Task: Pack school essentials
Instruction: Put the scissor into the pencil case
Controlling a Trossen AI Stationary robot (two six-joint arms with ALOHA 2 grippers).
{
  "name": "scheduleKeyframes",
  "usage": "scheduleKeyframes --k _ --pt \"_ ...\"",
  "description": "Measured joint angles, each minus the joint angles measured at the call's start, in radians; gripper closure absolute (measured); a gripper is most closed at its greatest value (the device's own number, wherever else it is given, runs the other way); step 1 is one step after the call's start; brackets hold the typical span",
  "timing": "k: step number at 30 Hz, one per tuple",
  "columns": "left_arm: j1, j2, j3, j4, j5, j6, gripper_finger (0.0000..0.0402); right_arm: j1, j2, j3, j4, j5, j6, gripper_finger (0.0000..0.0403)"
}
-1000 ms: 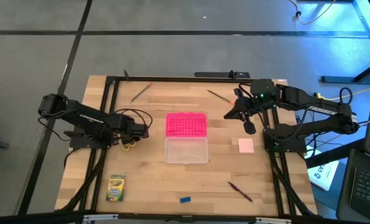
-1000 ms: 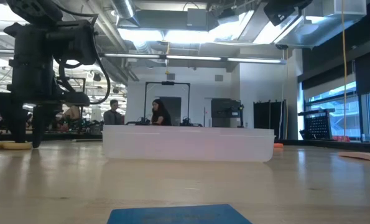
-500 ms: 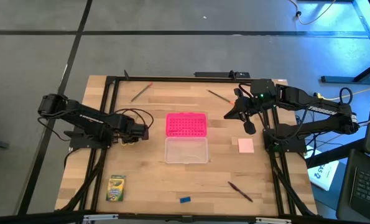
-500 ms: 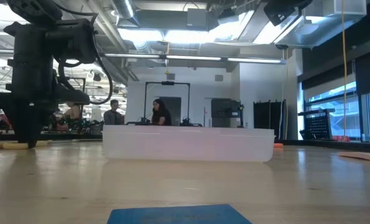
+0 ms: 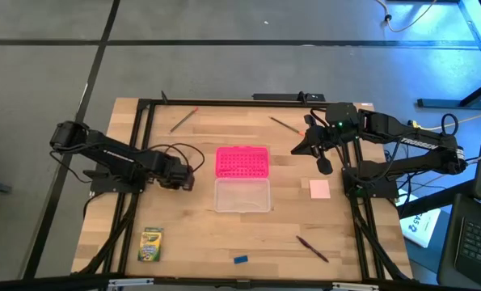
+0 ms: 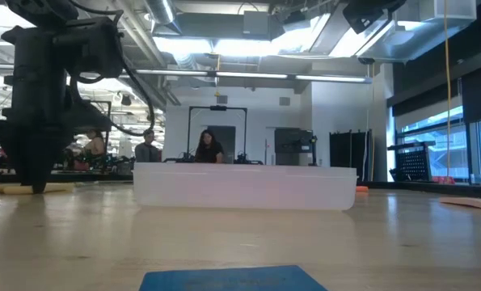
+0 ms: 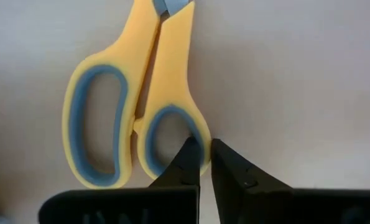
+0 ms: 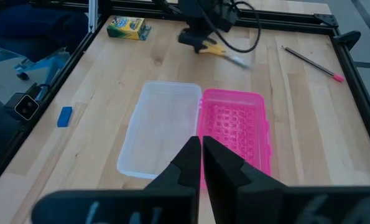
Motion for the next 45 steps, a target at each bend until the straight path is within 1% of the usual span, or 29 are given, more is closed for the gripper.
scheduleKeyframes --k 5,11,20,26,32,35,37,40,45 --pt "0.001 0.0 0.038 -0.008 -0.011 0.108 0.0394 0.0 0.0 0.0 0.0 0.0 0.0 0.0382" --pt "-0.01 -0.001 0.087 -0.025 -0.016 0.2 0.0394 0.0 0.0 0.0 0.0 0.0 0.0 0.0382" --pt "-0.039 -0.001 0.248 -0.188 -0.027 0.422 0.0393 0.0 0.0 0.0 0.0 0.0 0.0 0.0382" --pt "-0.041 -0.002 0.328 -0.192 -0.027 0.576 0.0393 0.0 0.0 0.0 0.0 0.0 0.0 0.0382" --pt "-0.04 0.006 0.41 -0.185 -0.023 0.771 0.0397 0.0 0.0 0.0 0.005 0.0 0.0 0.0382" --pt "-0.041 0.039 0.464 -0.178 -0.02 0.852 0.0396 0.0 0.0 0.0 0.006 0.0 0.006 0.0382" --pt "-0.04 0.078 0.504 -0.163 -0.018 0.902 0.0396 0.0 0.0 0.0 0.007 0.0 0.068 0.0382" --pt "-0.04 0.159 0.569 -0.159 -0.017 0.954 0.0397 0.0 -0.006 0.0 -0.002 -0.002 0.131 0.0382" --pt "-0.04 0.296 0.67 -0.158 -0.001 1.016 0.0394 0.001 -0.048 0.0 -0.067 -0.014 0.139 0.0382"
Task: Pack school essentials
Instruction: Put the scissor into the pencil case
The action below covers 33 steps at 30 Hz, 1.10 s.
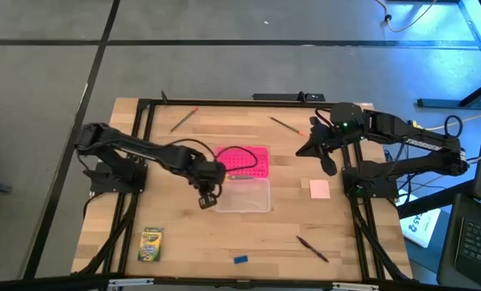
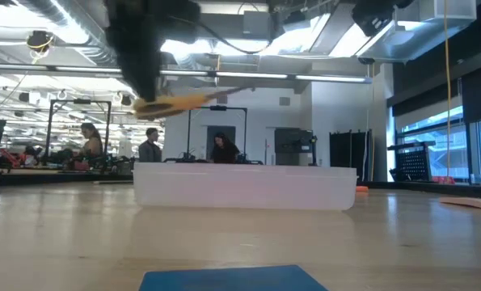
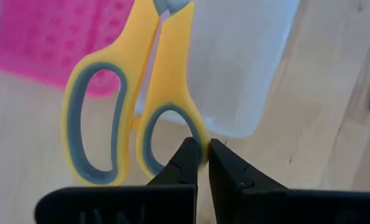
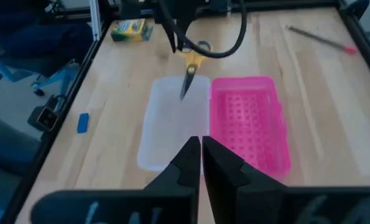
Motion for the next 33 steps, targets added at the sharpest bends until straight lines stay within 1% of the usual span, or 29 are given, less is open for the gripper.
scheduleKeyframes --k 7,16,20,27,33 --pt "-0.01 0.141 0.14 0.026 0.009 0.018 0.0393 0.0 -0.067 0.0 -0.052 -0.002 0.021 0.0382" --pt "-0.033 0.249 0.164 0.086 0.044 -0.037 0.0393 0.0 -0.06 0.0 -0.105 -0.003 -0.007 0.0382" --pt "-0.049 0.267 0.164 0.097 0.043 -0.053 0.0393 0.0 -0.059 0.0 -0.106 -0.003 -0.008 0.0382" --pt "-0.056 0.273 0.164 0.097 0.002 -0.069 0.0392 0.0 -0.059 0.0 -0.105 -0.003 -0.012 0.0382" --pt "-0.072 0.277 0.164 0.097 -0.001 -0.011 0.0392 0.0 -0.059 0.0 -0.104 -0.004 -0.032 0.0382"
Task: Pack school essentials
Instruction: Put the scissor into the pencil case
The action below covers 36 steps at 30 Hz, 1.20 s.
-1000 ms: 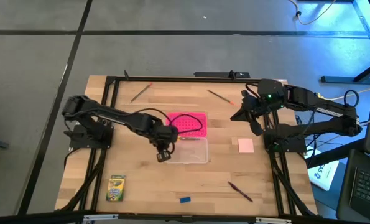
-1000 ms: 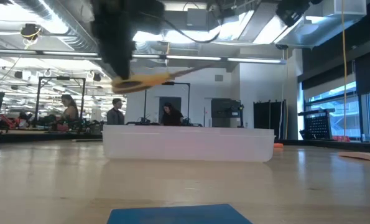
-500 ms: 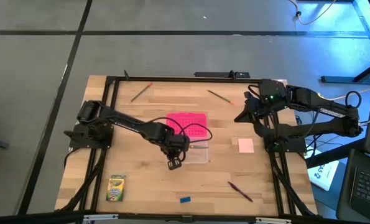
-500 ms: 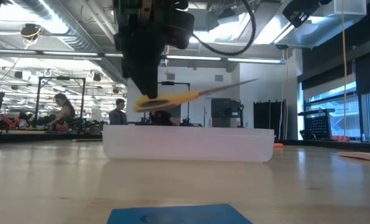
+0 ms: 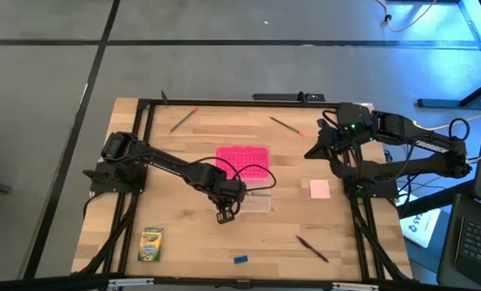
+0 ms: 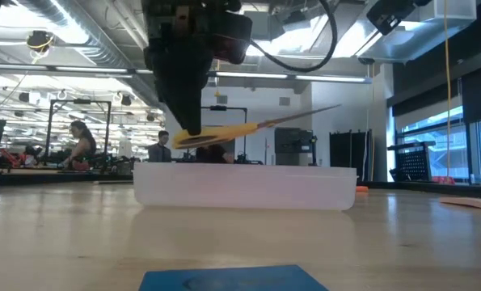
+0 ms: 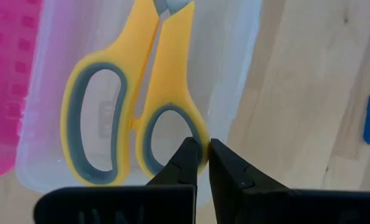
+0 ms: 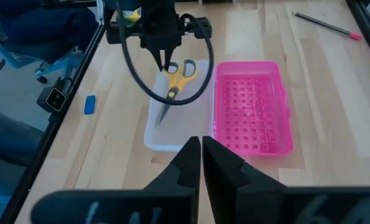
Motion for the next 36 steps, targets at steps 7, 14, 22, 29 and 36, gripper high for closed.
scheduleKeyframes --k 7,14,22,29,36 --pt "0.002 0.021 -0.003 -0.028 -0.02 0.003 0.0392 0.0 0.0 0.0 0.0 -0.001 0.0 0.0382" --pt "0.0 0.046 -0.001 -0.027 -0.017 0.007 0.0392 0.0 0.0 0.0 0.001 -0.001 0.001 0.0382" --pt "-0.002 0.099 -0.002 -0.029 0.016 0.102 0.0392 0.0 0.0 0.0 0.002 0.0 0.0 0.0382" --pt "0.01 0.107 -0.002 -0.039 0.011 0.092 0.0392 0.0 0.0 0.0 0.002 0.001 0.002 0.0382" --pt "0.032 0.107 -0.002 -0.034 0.01 0.083 0.0391 0.0 0.0 0.0 0.002 0.001 0.004 0.0382"
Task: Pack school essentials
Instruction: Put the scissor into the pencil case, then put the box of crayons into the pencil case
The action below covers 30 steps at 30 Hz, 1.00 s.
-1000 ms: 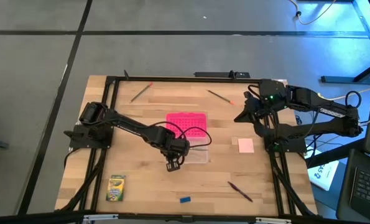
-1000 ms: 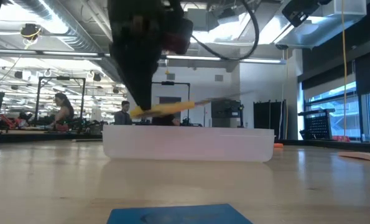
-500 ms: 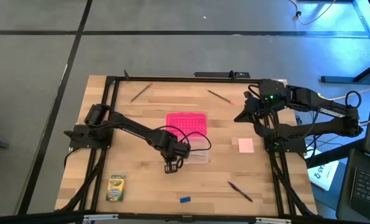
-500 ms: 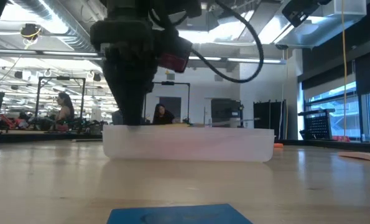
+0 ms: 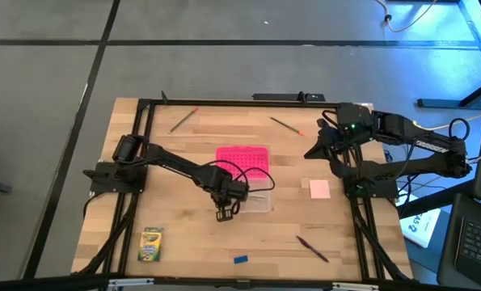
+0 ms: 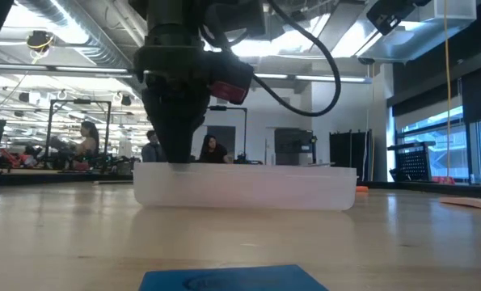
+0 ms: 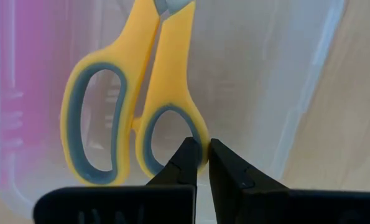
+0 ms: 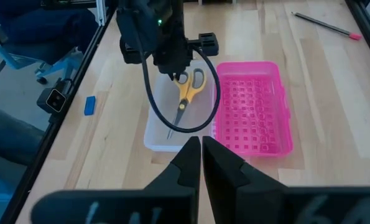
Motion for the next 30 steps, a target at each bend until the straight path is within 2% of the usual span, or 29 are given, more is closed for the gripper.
scheduleKeyframes --k 11,19,24,30 --pt "0.0 0.0 0.0 0.001 0.0 0.044 0.0336 0.0 0.0 0.0 0.0 0.0 0.001 0.0382" --pt "0.005 -0.001 0.0 0.0 0.002 0.018 0.0329 0.0 0.0 0.0 0.0 0.0 0.001 0.0382" --pt "0.025 -0.061 0.0 -0.041 0.009 -0.094 0.0328 0.0 0.0 0.0 0.0 0.0 0.0 0.0382" --pt "0.031 -0.216 0.0 -0.079 -0.001 -0.288 0.033 0.0 0.0 0.0 0.002 -0.001 0.0 0.0382"
